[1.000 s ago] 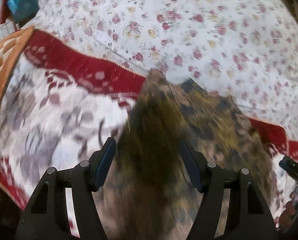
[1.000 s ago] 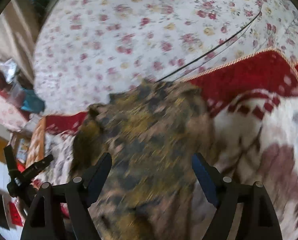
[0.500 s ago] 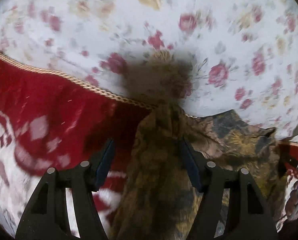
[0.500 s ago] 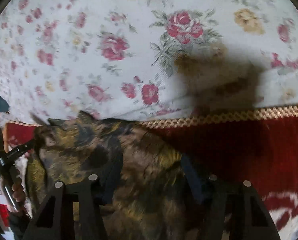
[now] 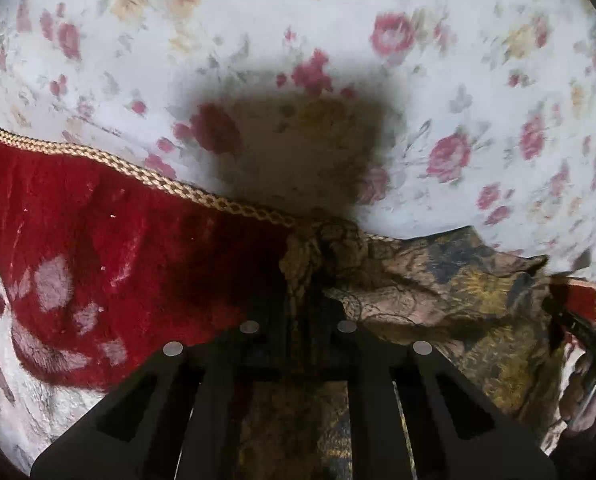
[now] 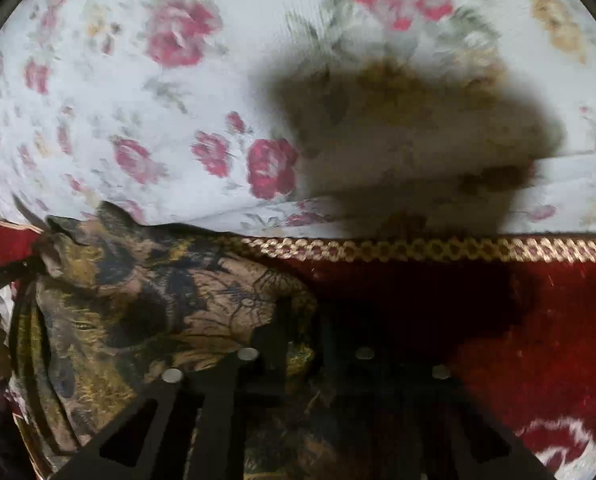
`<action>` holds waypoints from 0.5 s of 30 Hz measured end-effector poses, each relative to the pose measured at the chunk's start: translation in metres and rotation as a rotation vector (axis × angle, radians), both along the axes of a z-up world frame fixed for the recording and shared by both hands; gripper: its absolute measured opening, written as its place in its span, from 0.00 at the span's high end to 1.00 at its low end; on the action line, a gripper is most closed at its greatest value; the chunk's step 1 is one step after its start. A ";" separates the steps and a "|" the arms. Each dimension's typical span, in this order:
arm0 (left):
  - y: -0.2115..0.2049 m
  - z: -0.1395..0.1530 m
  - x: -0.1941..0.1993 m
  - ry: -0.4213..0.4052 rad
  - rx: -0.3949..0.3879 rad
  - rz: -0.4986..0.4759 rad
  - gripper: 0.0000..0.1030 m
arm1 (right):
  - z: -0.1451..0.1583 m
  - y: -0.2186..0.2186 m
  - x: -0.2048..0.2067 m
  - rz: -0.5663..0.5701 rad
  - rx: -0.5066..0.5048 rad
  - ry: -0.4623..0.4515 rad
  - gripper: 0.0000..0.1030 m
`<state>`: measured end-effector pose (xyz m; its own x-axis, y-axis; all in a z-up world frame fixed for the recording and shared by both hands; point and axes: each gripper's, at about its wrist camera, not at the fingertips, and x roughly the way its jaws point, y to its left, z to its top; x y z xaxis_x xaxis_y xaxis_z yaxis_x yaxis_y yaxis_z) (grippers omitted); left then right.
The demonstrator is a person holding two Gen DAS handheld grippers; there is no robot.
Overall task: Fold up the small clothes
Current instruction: 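Grasp the shirt hem with both grippers and fold it toward the collar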
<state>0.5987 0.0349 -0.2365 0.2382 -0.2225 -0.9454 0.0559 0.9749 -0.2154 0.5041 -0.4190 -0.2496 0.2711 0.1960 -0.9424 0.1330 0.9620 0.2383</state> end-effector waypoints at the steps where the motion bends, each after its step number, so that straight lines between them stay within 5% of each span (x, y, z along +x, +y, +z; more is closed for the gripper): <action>1: 0.005 0.006 0.000 -0.007 -0.005 0.007 0.95 | 0.005 -0.001 -0.002 -0.001 -0.006 -0.013 0.93; 9: 0.022 0.104 -0.056 -0.171 -0.019 0.012 0.95 | 0.078 -0.023 -0.050 -0.098 0.106 -0.181 0.93; 15: 0.034 0.163 -0.168 -0.267 -0.094 0.029 0.95 | 0.148 -0.017 -0.172 -0.135 0.137 -0.302 0.93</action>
